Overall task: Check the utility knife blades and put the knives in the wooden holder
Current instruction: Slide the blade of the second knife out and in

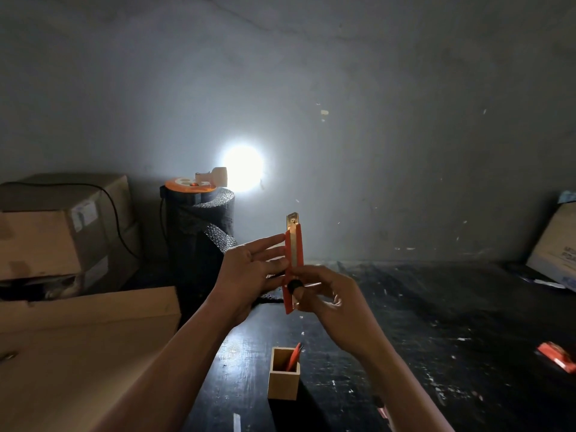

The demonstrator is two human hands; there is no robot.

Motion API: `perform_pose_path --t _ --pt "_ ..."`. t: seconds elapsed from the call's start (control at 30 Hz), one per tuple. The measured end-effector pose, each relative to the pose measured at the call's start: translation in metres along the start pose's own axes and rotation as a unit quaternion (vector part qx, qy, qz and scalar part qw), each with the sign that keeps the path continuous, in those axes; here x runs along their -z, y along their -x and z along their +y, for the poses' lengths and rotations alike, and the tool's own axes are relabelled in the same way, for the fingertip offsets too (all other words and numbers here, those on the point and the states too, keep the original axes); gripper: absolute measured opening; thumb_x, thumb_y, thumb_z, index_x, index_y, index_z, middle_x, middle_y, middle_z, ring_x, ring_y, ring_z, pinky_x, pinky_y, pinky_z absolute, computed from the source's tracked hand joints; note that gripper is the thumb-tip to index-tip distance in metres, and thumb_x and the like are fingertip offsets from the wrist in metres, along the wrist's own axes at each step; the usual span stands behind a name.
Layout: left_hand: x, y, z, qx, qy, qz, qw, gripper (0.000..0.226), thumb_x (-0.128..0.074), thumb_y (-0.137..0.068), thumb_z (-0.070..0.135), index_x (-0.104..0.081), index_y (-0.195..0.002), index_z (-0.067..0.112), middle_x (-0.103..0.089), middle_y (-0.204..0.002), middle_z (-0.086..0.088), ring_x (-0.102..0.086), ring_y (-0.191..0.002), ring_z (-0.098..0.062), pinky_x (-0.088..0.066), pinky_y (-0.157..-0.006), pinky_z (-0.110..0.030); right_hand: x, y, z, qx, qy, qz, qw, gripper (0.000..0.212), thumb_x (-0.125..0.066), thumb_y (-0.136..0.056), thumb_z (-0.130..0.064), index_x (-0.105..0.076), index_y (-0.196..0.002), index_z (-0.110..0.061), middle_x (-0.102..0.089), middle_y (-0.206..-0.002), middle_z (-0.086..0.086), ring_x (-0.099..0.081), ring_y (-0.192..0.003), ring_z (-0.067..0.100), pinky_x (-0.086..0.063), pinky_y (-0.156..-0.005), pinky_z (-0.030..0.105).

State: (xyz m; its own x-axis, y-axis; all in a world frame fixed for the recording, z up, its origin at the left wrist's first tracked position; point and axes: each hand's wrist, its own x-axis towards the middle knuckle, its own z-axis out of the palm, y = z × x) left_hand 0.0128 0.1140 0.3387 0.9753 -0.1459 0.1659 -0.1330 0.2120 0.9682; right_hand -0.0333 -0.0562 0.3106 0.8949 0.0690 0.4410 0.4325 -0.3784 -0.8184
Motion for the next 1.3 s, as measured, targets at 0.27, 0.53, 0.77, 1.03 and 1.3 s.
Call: perform_pose_path --t 0.27,0.53,0.77,1.03,1.3 --pt "0.000 0.000 -0.005 -0.010 -0.005 -0.002 1.000 0.044 -0.067 -0.091 -0.009 -0.070 -0.130 0.009 -0.081 -0.113 -0.011 -0.081 -0.096 -0.028 -0.066 -0.083 -0.039 0.001 0.001 0.000 -0.001 0.029 -0.014 0.999 0.019 -0.066 -0.097 -0.027 -0.070 -0.111 -0.039 -0.072 -0.105 -0.027 -0.067 -0.102 -0.007 -0.055 -0.079 0.010" --pt "0.001 0.001 -0.008 -0.017 -0.007 0.004 1.000 0.043 -0.066 -0.091 -0.010 -0.072 -0.129 0.011 -0.082 -0.110 -0.009 -0.081 -0.095 -0.029 -0.064 -0.088 -0.046 0.000 0.002 -0.002 -0.008 0.042 -0.020 0.999 0.018 -0.061 -0.099 -0.028 -0.070 -0.114 -0.035 -0.073 -0.113 -0.018 -0.070 -0.103 0.005 -0.059 -0.092 0.025" --pt "0.006 -0.001 -0.020 -0.006 0.002 0.007 1.000 0.043 -0.067 -0.091 -0.009 -0.072 -0.129 0.012 -0.080 -0.115 -0.013 -0.079 -0.101 -0.035 -0.058 -0.096 -0.057 0.000 0.002 0.004 -0.003 0.052 -0.048 0.997 0.026 -0.063 -0.099 -0.022 -0.070 -0.105 -0.046 -0.070 -0.095 -0.036 -0.068 -0.098 -0.008 -0.055 -0.076 0.008" --pt "0.012 0.002 -0.043 0.003 -0.020 0.000 1.000 0.039 -0.065 -0.094 -0.007 -0.073 -0.127 0.012 -0.081 -0.112 -0.011 -0.079 -0.101 -0.033 -0.061 -0.092 -0.051 -0.004 -0.010 0.016 -0.039 -0.034 0.039 0.998 0.022 -0.065 -0.096 -0.029 -0.061 -0.112 -0.044 -0.072 -0.109 -0.014 -0.074 -0.093 0.007 -0.060 -0.069 0.016" --pt "0.014 0.007 -0.083 0.046 -0.031 -0.017 0.998 0.040 -0.066 -0.089 -0.013 -0.075 -0.119 0.013 -0.083 -0.104 -0.009 -0.081 -0.093 -0.027 -0.066 -0.073 -0.032 -0.011 -0.024 0.054 -0.093 -0.048 0.032 0.994 0.021 -0.073 -0.093 -0.020 -0.071 -0.113 -0.015 -0.079 -0.104 0.003 -0.078 -0.093 0.021 -0.066 -0.080 0.043"
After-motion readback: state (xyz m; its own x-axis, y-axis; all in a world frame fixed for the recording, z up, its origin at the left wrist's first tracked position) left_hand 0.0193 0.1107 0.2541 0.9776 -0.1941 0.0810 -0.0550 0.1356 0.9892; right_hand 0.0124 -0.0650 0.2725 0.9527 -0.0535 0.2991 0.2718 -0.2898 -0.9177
